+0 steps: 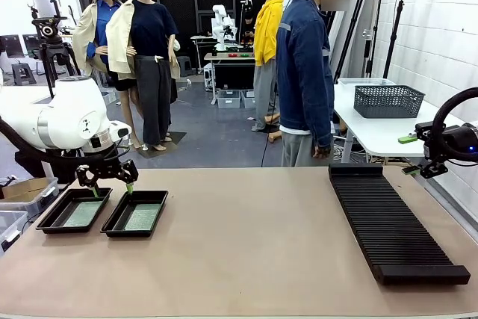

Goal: Inspect and transfer BCBs to ESD trays.
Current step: Pick up the ESD tray and place it on the left side of the table.

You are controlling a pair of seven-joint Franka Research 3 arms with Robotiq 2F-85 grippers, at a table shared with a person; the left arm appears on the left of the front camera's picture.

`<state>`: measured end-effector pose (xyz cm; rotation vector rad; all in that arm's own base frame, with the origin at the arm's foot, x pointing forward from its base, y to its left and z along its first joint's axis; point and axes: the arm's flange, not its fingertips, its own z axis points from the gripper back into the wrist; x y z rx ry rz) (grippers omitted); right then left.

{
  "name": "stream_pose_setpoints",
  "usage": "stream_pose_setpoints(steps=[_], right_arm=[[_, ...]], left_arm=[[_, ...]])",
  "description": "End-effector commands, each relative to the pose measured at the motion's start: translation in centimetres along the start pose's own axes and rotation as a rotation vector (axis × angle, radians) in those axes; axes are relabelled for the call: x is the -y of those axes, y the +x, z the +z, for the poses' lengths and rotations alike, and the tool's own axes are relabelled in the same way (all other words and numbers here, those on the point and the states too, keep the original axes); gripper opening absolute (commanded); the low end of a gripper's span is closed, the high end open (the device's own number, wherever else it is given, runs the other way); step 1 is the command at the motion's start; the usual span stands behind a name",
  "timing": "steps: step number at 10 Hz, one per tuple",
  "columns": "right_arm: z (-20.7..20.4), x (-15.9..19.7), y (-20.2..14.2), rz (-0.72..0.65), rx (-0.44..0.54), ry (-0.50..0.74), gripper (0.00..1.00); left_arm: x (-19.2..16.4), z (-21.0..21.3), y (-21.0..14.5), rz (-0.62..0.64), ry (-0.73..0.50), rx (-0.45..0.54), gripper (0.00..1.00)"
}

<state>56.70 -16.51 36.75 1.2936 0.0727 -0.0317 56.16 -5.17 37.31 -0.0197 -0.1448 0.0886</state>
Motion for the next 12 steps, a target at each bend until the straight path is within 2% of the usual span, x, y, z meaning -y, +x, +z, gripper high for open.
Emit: stream_pose_setpoints(steps=[1, 12], right_arm=[[-0.28, -0.19, -0.24, -0.001, 0.003, -0.004, 1.00], [-0.28, -0.19, -0.24, -0.001, 0.003, -0.004, 1.00]], left_arm=[[-0.12, 0.23, 0.00, -0.006, 0.007, 0.006, 1.00], [-0.12, 0.23, 0.00, -0.006, 0.007, 0.006, 1.00]])
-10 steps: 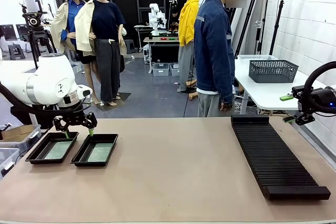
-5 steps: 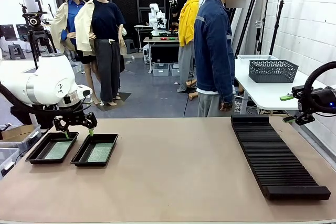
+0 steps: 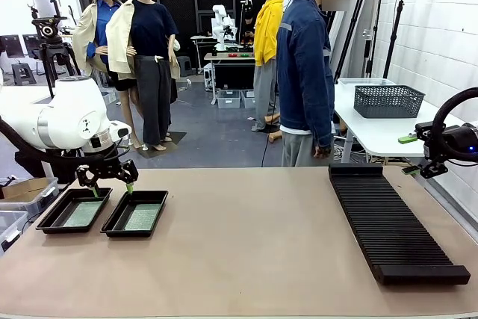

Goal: Inspect and transfer BCBs to ESD trays.
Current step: Pick up the ESD tray and place it on the left side of the table.

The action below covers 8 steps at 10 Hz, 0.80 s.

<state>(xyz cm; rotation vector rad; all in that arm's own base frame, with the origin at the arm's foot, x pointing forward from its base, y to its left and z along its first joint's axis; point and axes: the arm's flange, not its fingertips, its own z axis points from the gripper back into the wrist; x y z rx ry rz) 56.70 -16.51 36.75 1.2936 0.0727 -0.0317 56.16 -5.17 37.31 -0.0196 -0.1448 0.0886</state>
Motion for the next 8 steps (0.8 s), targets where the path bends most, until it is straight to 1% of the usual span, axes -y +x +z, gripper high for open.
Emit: stream_pose_setpoints(steps=[1, 4, 5, 7, 8], right_arm=[[-0.3, -0.2, -0.2, -0.001, 0.003, -0.004, 1.00], [-0.3, -0.2, -0.2, -0.001, 0.003, -0.004, 1.00], [-0.3, -0.2, -0.2, -0.001, 0.003, -0.004, 1.00], [-0.3, -0.2, -0.2, -0.001, 0.003, -0.004, 1.00], [-0.3, -0.2, -0.2, -0.001, 0.003, -0.004, 1.00]], left_arm=[[-0.1, 0.2, 0.0, -0.006, 0.007, 0.006, 1.00], [0.0, 0.0, 0.0, 0.000, 0.000, 0.000, 1.00], [-1.6, 0.8, 0.5, -0.009, -0.092, -0.089, 1.00], [-5.3, 2.8, 1.2, 0.020, -0.229, -0.121, 1.00], [-7.5, 4.3, 1.5, 0.031, -0.346, -0.132, 1.00]])
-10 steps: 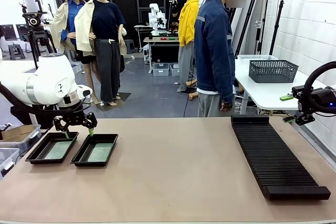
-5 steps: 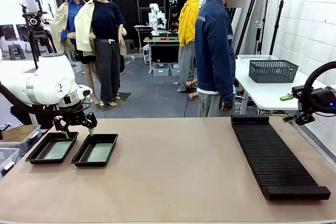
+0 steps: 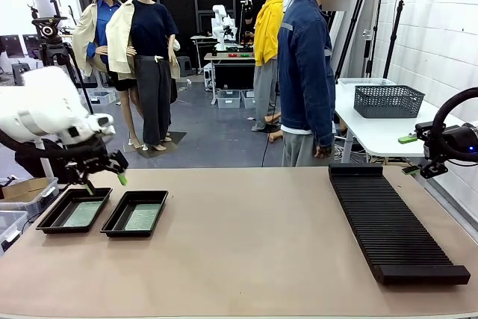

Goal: Inspect and transfer BCBs to ESD trays.
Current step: Pick up the ESD tray and place it on the left side of the table.

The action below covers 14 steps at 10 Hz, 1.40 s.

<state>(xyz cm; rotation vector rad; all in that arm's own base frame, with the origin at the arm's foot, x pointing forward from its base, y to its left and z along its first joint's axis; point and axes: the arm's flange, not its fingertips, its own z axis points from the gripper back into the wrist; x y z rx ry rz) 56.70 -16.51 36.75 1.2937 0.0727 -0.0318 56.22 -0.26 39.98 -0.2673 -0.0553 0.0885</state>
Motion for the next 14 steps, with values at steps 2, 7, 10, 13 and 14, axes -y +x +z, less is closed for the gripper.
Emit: stream_pose_setpoints(steps=[2, 7, 10, 13, 14], right_arm=[[-0.3, -0.2, -0.2, -0.001, 0.003, -0.004, 1.00], [-0.3, -0.2, -0.2, -0.001, 0.003, -0.004, 1.00], [-0.3, -0.2, -0.2, -0.001, 0.003, -0.004, 1.00], [-0.3, -0.2, -0.2, -0.001, 0.003, -0.004, 1.00], [-0.3, -0.2, -0.2, -0.001, 0.003, -0.004, 1.00]], left_arm=[[-5.6, 5.2, 1.1, 0.066, -0.245, 0.034, 1.00], [-14.0, 8.0, 2.1, 0.118, -0.720, 0.036, 1.00], [-18.6, 8.7, 2.2, 0.177, -0.898, 0.102, 1.00], [-20.5, 7.5, 2.7, 0.197, -0.924, 0.080, 1.00], [-20.9, 7.1, 2.9, 0.174, -0.960, 0.060, 1.00]])
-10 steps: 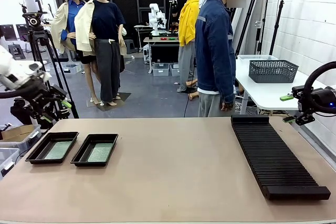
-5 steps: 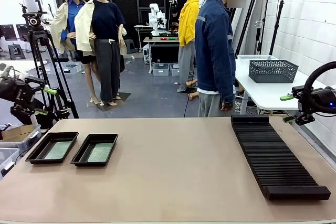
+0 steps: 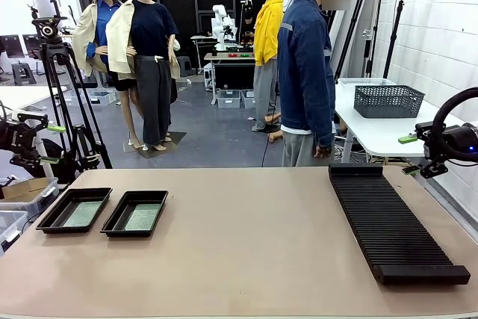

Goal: Inspect and transfer BCBs to ESD trays.
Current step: Pick up the ESD tray and place it on the left side of the table.

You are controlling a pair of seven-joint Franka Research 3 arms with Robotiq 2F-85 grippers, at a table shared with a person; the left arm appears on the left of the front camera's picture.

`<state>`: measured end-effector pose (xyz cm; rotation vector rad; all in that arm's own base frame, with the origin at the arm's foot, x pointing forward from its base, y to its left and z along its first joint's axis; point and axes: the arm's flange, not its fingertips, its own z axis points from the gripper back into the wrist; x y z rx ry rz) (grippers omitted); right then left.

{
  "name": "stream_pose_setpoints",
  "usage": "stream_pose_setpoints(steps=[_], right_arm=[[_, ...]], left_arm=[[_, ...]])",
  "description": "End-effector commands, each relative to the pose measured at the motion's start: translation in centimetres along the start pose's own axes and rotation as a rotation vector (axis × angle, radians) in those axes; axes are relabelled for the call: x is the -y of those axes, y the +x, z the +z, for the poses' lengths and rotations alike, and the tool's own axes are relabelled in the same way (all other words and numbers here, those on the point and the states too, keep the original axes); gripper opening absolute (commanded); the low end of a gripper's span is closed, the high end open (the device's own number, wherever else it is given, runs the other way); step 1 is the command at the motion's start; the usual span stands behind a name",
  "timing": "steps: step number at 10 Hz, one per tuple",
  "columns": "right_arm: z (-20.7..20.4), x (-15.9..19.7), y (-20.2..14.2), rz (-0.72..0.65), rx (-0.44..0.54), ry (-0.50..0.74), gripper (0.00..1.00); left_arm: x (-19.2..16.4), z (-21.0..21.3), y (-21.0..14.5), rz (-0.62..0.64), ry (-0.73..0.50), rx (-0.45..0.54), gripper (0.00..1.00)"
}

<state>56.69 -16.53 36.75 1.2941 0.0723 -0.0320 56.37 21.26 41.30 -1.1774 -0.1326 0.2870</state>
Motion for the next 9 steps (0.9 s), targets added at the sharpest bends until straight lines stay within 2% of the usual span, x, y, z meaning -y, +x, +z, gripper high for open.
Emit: stream_pose_setpoints(steps=[1, 2, 3, 9], right_arm=[[-0.3, -0.2, -0.2, -0.001, 0.002, -0.004, 1.00], [-0.3, -0.2, -0.2, -0.001, 0.002, -0.004, 1.00], [-0.3, -0.2, -0.2, -0.001, 0.002, -0.004, 1.00], [-0.3, -0.2, -0.2, -0.001, 0.002, -0.004, 1.00]], left_arm=[[-0.2, 0.4, 1.0, -0.039, -0.071, -0.055, 1.00], [0.3, -0.9, 1.3, -0.035, 0.049, -0.067, 1.00], [-0.3, -0.3, 0.2, -0.002, -0.017, -0.026, 1.00], [-0.3, -0.3, 0.2, -0.002, -0.017, -0.026, 1.00]])
